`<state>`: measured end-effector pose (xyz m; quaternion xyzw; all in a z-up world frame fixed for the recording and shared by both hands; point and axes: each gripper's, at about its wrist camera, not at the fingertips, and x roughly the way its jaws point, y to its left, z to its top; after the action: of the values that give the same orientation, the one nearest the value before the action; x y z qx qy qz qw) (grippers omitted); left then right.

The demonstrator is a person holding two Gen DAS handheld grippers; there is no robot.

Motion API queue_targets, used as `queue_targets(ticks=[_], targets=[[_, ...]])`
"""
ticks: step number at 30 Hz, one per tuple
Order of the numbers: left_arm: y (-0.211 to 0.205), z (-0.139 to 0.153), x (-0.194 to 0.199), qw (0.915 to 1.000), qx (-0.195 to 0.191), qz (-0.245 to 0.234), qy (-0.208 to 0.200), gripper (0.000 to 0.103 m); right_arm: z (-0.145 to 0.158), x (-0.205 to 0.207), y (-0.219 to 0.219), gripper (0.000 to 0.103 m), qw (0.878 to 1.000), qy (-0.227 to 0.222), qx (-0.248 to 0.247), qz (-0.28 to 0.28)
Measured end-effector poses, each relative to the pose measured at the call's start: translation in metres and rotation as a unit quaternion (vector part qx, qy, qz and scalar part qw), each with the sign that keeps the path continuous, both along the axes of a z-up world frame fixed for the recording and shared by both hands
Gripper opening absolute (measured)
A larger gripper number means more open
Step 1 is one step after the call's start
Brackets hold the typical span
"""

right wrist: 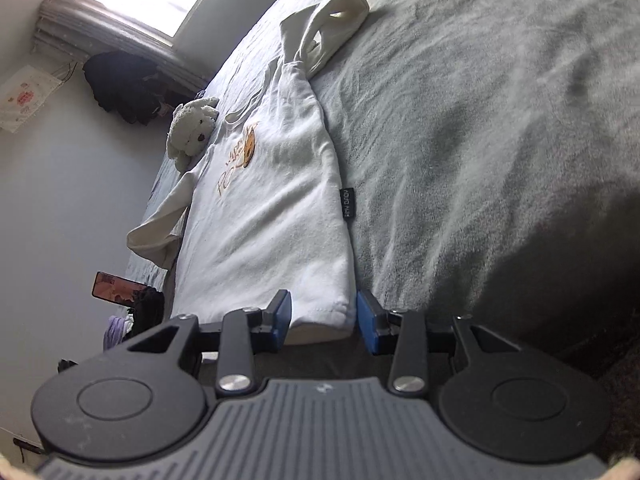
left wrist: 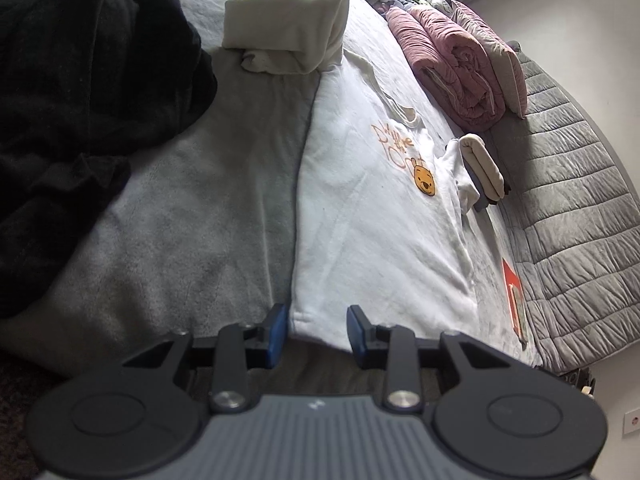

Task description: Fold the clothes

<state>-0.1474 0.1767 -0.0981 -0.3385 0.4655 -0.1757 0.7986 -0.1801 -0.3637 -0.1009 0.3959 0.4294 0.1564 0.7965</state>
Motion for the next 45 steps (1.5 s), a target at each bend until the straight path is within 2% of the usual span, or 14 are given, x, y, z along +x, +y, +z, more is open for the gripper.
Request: queue_targets(ticks=[3,7,8,9,18,20,22,26,30,33,35,37,41,45], targets=[[0.004,-0.008,-0.001,0.9994,-0.032,0.01,0.007,0.031,-0.009,0.001,-0.005,0.041,0.999,0.012,0.048,-0.014],[0.01,-0.018,-0.003,0.9971,-0.066,0.028,0.022,0.021,-0.016,0.005,-0.003,0.034,0.997,0.018,0.078,-0.019],[0.009,-0.019,-0.004,0.9971,-0.065,0.03,0.025,0.014,-0.014,0.005,-0.001,0.022,0.997,0.017,0.073,-0.015],[0.009,-0.016,-0.004,0.9973,-0.062,0.032,0.023,0.013,-0.012,0.006,0.002,0.016,0.998,0.015,0.063,-0.009],[0.005,0.029,-0.015,0.9971,-0.052,0.044,-0.033,0.01,0.039,-0.002,0.006,0.013,0.999,-0.05,0.012,-0.006],[0.005,0.035,-0.015,0.9974,-0.044,0.045,-0.036,0.01,0.037,-0.003,0.009,0.013,0.999,-0.048,-0.008,-0.003],[0.004,0.032,-0.015,0.9984,-0.02,0.044,-0.029,0.01,0.032,-0.004,0.013,0.013,0.999,-0.043,-0.029,0.002],[-0.006,0.008,-0.014,0.9978,0.058,0.032,-0.004,0.01,0.021,-0.004,0.02,0.013,0.997,-0.033,-0.073,0.011],[-0.011,0.006,-0.016,0.9955,0.089,0.021,-0.025,0.011,0.01,-0.005,0.028,0.012,0.993,-0.023,-0.116,0.019],[-0.012,0.016,-0.018,0.9931,0.11,0.012,-0.039,0.02,0.019,-0.01,0.031,0.019,0.988,-0.042,-0.146,0.02],[-0.012,0.026,-0.021,0.9885,0.137,0.02,-0.062,0.043,0.028,-0.014,0.033,0.027,0.983,-0.058,-0.176,0.015],[-0.014,0.038,-0.024,0.9787,0.176,0.04,-0.098,0.059,0.037,-0.016,0.037,0.039,0.975,-0.086,-0.207,0.002],[-0.037,0.055,-0.018,0.9556,0.227,0.043,-0.183,0.081,0.052,-0.008,0.059,0.048,0.954,-0.146,-0.261,-0.01],[-0.084,0.054,0.007,0.9426,0.237,0.005,-0.235,0.088,0.047,0.023,0.101,0.055,0.93,-0.19,-0.314,0.009]])
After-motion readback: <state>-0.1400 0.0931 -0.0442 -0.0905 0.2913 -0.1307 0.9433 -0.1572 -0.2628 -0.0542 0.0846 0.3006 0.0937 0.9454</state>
